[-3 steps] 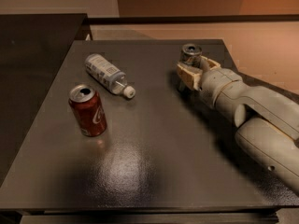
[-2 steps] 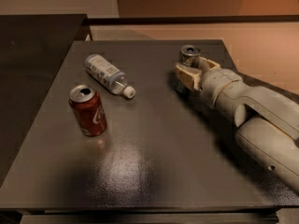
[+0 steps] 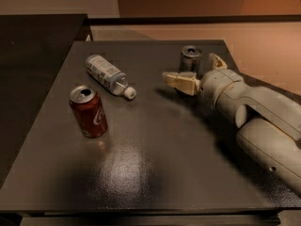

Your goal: Place redbull can upright

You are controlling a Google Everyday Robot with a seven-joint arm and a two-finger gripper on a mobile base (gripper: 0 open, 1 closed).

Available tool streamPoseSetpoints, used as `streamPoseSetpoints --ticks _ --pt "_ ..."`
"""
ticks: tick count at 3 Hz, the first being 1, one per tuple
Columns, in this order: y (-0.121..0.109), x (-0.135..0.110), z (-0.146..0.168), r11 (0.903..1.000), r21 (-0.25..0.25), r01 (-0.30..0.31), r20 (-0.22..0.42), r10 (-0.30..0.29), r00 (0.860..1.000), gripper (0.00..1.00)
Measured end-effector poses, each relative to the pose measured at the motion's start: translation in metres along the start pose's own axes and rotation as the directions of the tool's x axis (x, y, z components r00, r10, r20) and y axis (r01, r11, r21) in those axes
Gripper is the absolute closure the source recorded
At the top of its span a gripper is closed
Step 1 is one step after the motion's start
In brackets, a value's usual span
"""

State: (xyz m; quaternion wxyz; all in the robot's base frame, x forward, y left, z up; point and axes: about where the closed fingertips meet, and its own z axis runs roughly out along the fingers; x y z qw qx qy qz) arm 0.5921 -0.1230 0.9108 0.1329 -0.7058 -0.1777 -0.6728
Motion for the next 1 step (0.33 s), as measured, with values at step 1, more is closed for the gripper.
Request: streamPoseSetpoints --ticks 1 --pt "0.0000 0.0000 0.0000 1.0000 0.000 0.000 0.000 0.000 1.000 0.00"
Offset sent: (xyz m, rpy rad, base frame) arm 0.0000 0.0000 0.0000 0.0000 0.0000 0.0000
